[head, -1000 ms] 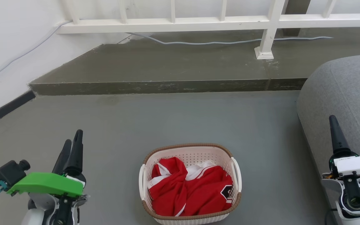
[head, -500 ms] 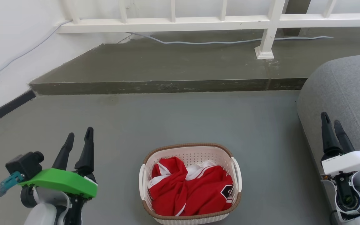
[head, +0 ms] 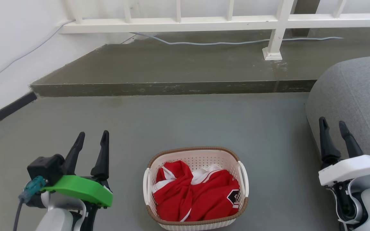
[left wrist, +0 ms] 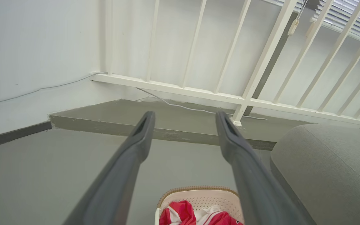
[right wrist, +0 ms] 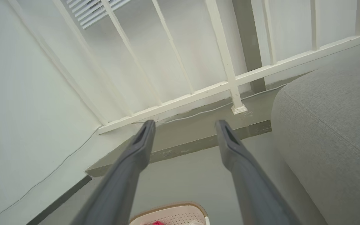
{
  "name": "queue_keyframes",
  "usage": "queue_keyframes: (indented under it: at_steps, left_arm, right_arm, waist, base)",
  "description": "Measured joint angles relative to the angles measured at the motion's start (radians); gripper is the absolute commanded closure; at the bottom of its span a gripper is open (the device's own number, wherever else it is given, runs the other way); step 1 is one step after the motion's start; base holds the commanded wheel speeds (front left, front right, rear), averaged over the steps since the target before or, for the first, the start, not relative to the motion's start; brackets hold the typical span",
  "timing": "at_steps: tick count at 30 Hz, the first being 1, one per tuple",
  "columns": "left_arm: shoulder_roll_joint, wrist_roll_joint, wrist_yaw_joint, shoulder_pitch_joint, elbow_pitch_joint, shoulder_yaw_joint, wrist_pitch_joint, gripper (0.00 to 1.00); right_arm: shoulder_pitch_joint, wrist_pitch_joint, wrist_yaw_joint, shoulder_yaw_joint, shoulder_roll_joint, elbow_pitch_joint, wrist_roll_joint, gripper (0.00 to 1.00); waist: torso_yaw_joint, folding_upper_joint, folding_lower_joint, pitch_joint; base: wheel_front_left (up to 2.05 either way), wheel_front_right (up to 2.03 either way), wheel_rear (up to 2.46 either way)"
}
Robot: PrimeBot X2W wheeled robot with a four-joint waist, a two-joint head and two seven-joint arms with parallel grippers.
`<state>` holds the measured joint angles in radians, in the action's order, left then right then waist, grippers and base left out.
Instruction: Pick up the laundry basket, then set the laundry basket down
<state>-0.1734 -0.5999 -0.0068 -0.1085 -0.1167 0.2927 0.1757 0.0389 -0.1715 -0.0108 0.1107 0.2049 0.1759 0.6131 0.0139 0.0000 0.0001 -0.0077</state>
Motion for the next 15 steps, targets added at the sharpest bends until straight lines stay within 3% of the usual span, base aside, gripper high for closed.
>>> queue_keyframes:
  at_steps: [15]
  left_arm:
    - [0.001,0.146,0.053,0.0,-0.027,0.041,0.045,0.0]
  right_arm:
    - [-0.031,-0.05,-0.044,0.038,0.007,0.003,-0.195,0.0]
  waist:
    - [0.001,0.0,0.0,-0.001]
  base:
    - [0.0,0.0,0.0]
